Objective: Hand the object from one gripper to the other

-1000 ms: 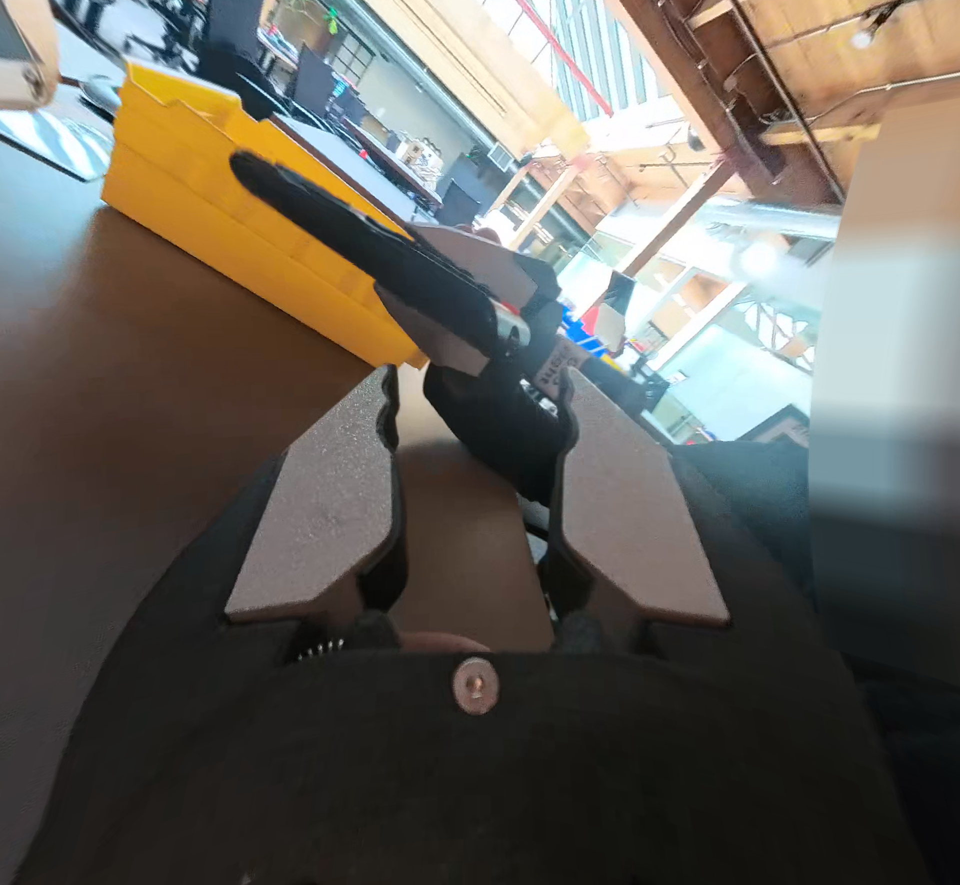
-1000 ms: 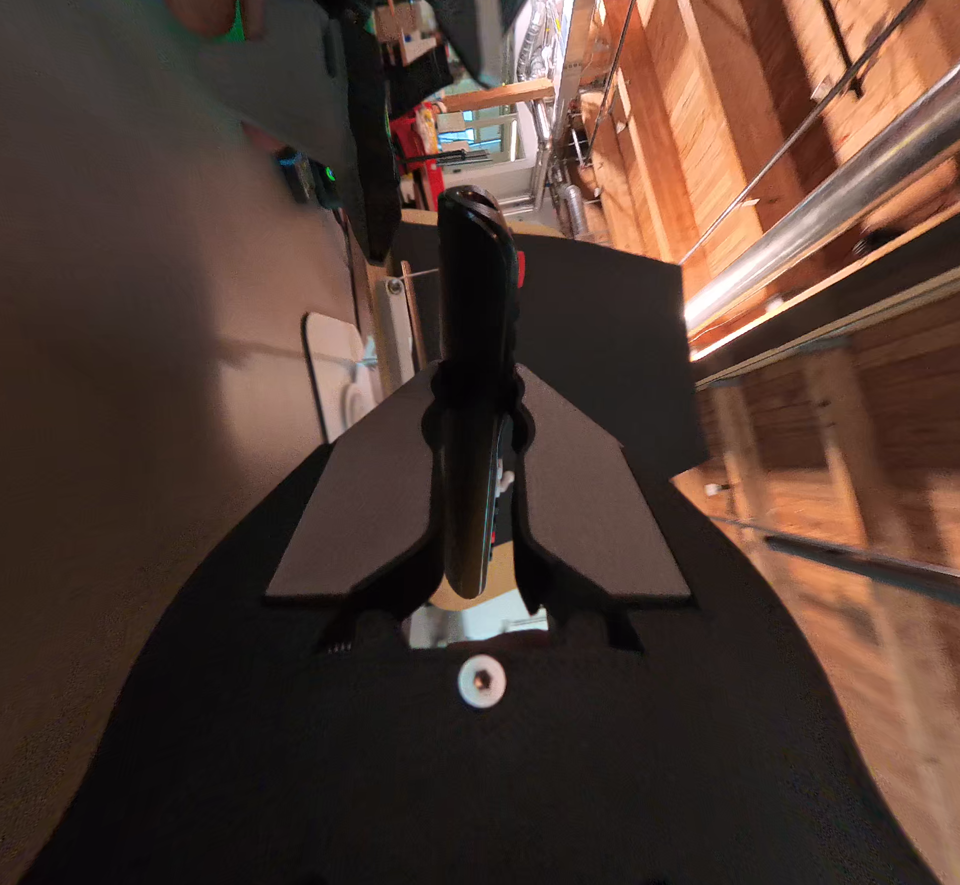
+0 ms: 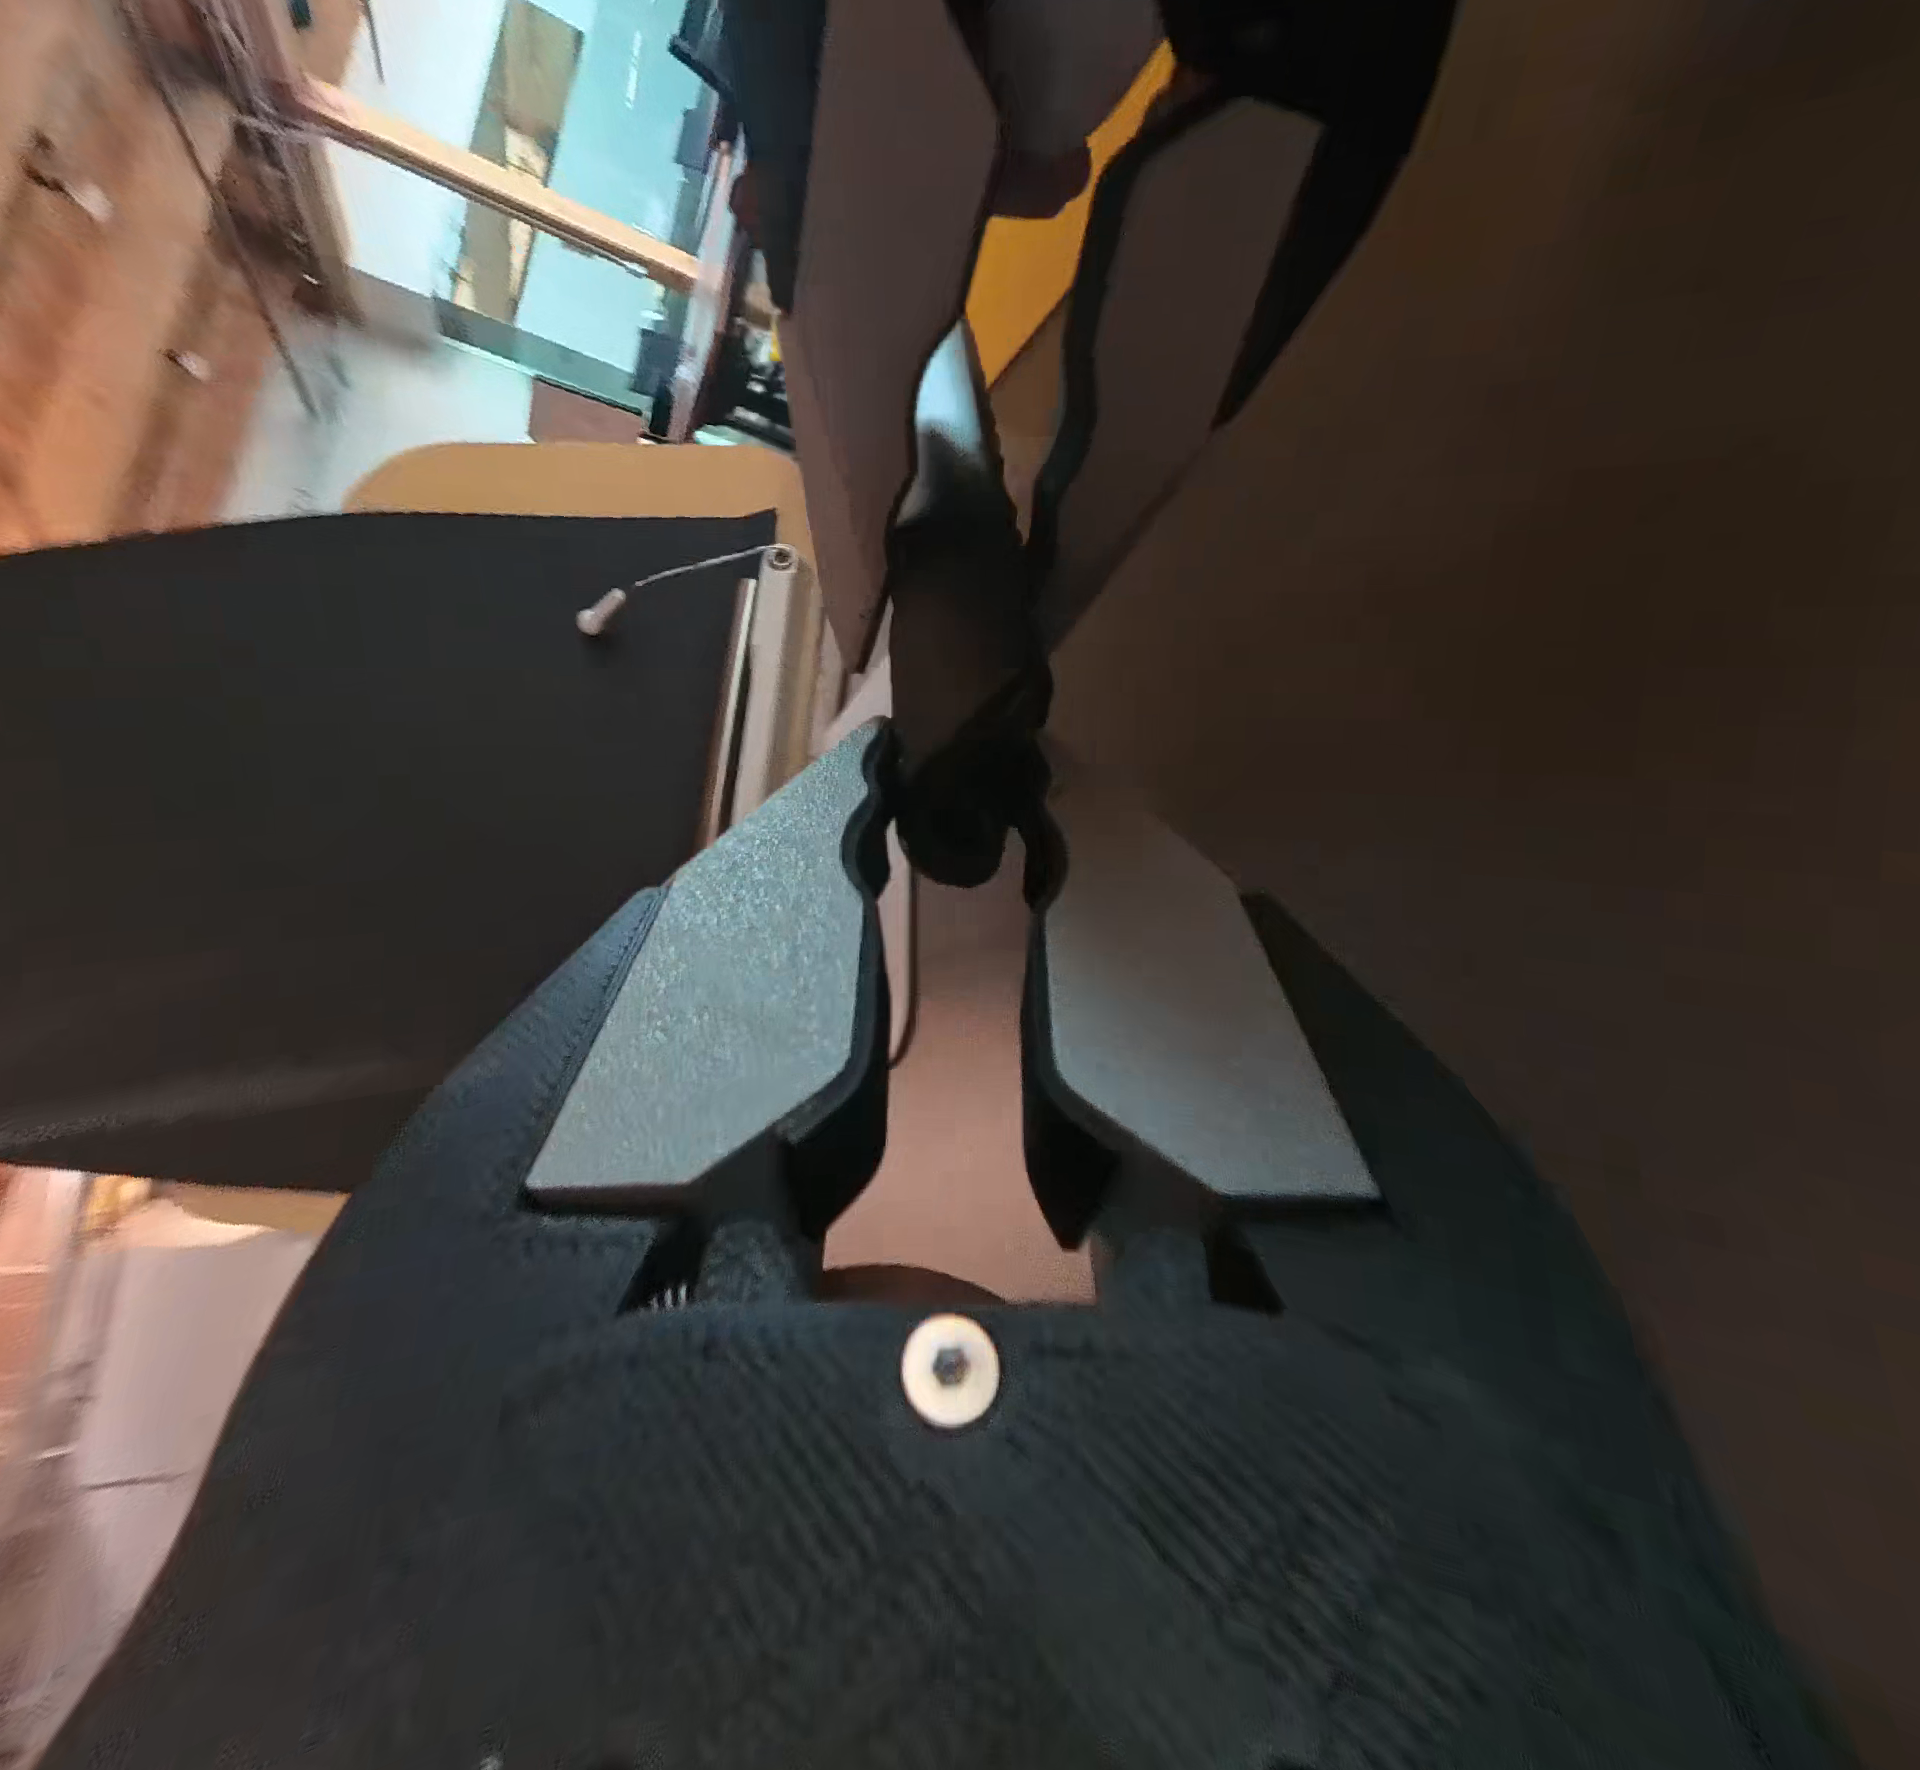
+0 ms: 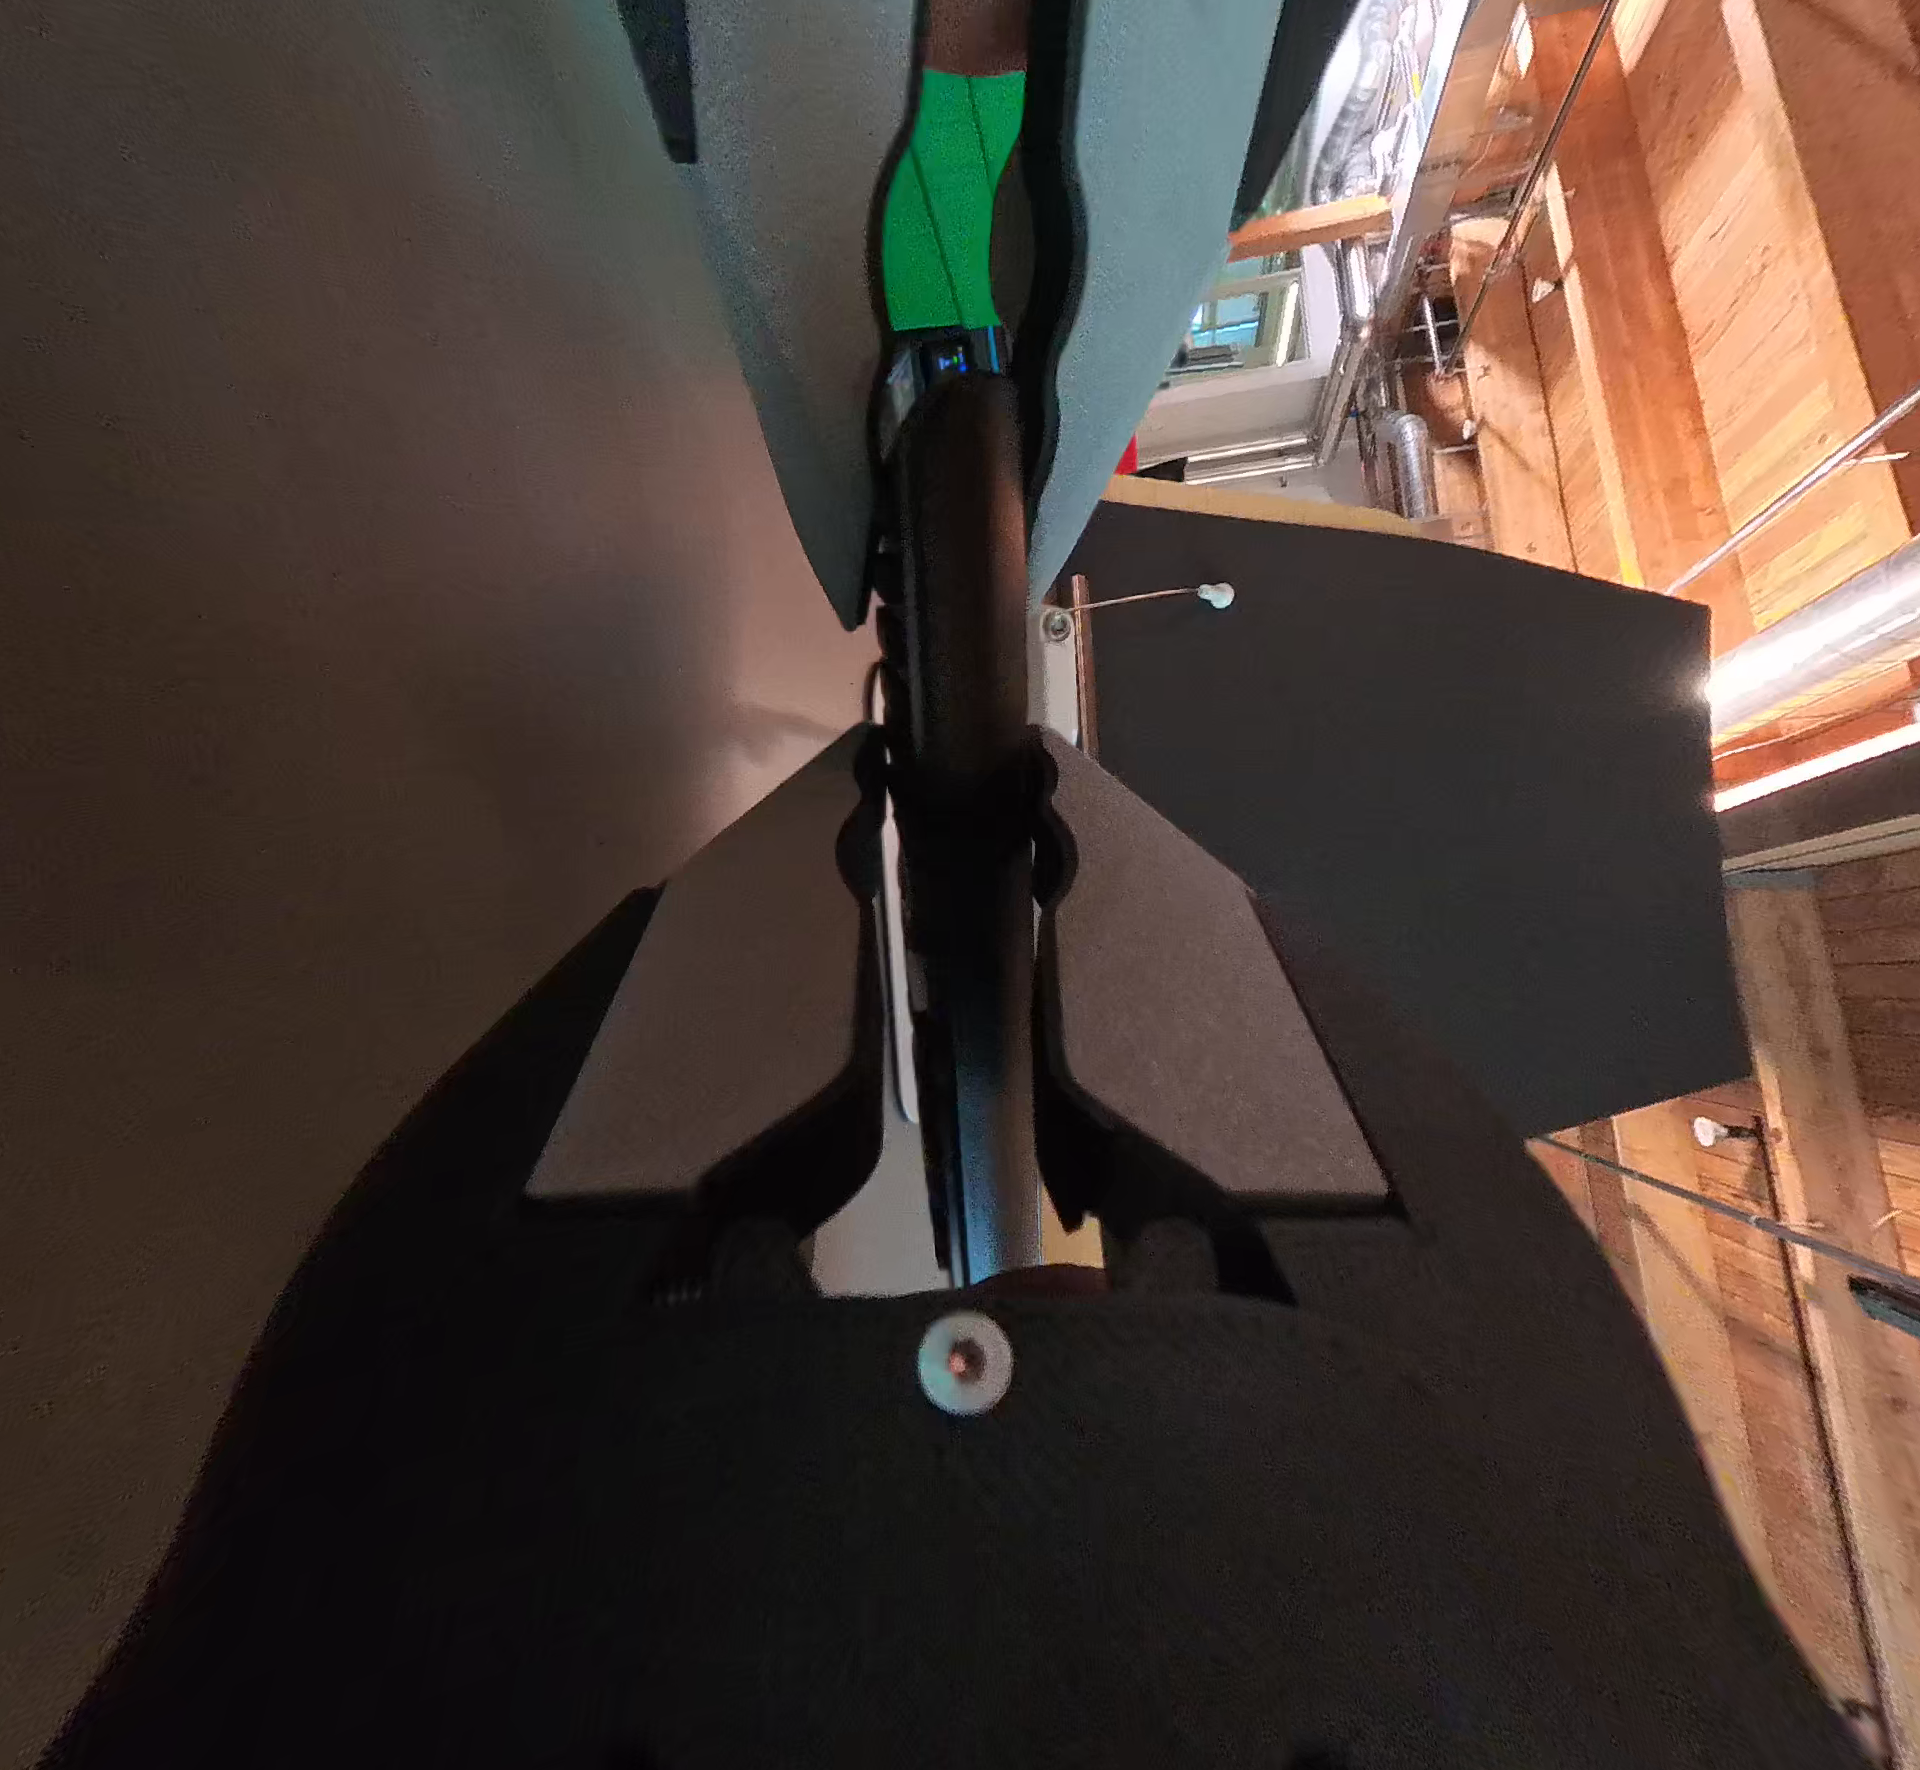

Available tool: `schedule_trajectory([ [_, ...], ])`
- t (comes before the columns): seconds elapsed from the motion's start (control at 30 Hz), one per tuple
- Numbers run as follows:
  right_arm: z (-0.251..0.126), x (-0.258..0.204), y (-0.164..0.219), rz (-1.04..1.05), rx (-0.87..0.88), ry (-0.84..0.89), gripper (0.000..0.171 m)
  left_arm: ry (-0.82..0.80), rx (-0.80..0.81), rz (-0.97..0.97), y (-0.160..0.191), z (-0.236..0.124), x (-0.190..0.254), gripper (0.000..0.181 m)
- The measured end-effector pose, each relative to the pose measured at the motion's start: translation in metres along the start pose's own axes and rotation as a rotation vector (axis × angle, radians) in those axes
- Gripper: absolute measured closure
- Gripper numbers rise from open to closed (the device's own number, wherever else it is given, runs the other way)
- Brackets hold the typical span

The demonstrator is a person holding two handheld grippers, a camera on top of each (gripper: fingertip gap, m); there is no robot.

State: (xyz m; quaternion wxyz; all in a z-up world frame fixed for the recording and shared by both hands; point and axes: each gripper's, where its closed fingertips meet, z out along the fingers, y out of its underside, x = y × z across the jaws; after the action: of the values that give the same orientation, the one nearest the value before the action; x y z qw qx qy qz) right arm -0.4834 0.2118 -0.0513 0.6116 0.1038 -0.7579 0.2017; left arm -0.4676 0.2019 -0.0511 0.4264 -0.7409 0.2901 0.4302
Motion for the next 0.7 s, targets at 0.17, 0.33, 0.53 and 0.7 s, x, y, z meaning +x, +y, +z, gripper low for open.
schedule_trajectory([
  [0.17,0.000,0.015,0.007,0.019,-0.064,0.065,0.150,-0.142,0.013,0.016,-0.001,0.000,-0.016,0.160],
  [0.33,-0.025,0.076,0.038,0.240,-0.157,0.338,0.152,-0.238,0.248,-0.444,-0.013,-0.021,-0.059,0.156],
  [0.53,-0.084,0.140,0.052,0.784,0.025,0.592,0.152,-0.279,0.123,-0.603,0.022,-0.008,-0.065,0.161],
  [0.7,-0.162,0.185,0.097,0.862,-0.109,0.833,0.152,-0.229,0.072,-0.573,0.025,0.003,-0.051,0.163],
])
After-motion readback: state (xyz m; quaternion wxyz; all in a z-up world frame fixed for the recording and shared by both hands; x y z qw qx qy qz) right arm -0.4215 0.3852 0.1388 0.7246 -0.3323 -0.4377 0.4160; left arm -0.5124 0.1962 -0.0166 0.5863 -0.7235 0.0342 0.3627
